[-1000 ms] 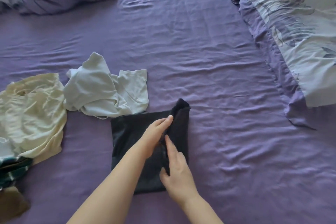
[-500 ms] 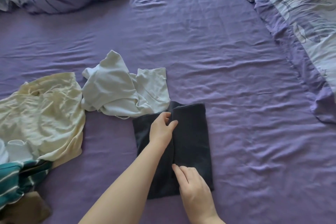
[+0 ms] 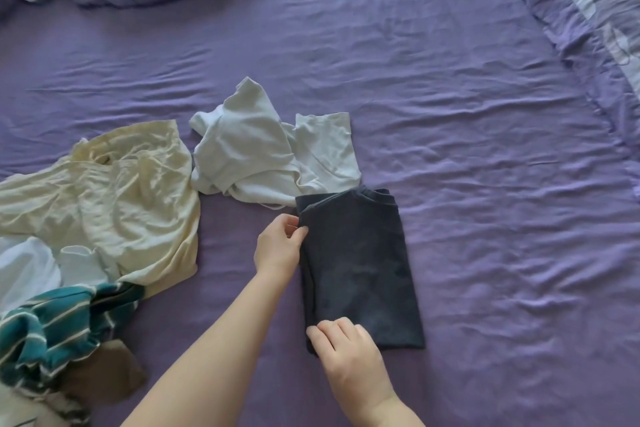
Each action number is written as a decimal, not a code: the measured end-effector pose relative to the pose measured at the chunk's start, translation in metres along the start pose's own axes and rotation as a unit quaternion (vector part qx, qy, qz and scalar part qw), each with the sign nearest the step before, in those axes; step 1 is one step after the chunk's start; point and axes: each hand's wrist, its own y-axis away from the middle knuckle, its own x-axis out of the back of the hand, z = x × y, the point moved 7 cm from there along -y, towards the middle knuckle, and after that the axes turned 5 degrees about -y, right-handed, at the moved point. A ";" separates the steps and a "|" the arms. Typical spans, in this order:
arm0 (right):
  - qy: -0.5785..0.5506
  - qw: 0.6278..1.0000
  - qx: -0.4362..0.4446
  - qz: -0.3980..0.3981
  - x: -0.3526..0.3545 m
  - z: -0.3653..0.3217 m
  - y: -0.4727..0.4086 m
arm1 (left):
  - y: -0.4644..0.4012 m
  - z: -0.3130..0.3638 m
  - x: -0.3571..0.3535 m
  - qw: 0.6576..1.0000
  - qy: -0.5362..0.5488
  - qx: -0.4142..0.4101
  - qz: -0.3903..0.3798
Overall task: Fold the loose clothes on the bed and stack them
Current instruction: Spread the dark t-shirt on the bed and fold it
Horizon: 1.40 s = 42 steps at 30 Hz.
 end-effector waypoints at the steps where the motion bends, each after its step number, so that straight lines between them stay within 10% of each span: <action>1: -0.004 1.000 0.004 -0.012 -0.004 -0.001 0.000 | 0.000 -0.002 0.000 1.000 0.001 0.003 0.001; 10: -0.003 0.993 0.033 -0.114 -0.012 0.013 0.009 | 0.033 -0.003 -0.014 0.996 -0.067 0.053 -0.038; 18: 0.014 0.925 -0.271 -0.264 -0.005 0.119 0.011 | 0.066 -0.002 -0.035 0.987 -0.108 -0.039 -0.116; 28: -0.260 0.868 -0.403 -0.127 -0.006 0.165 -0.015 | 0.056 -0.036 -0.041 0.966 0.191 0.167 -0.057; 42: -0.574 0.711 -0.397 -0.088 0.029 0.209 -0.041 | 0.057 0.022 -0.053 0.917 0.344 0.156 -0.128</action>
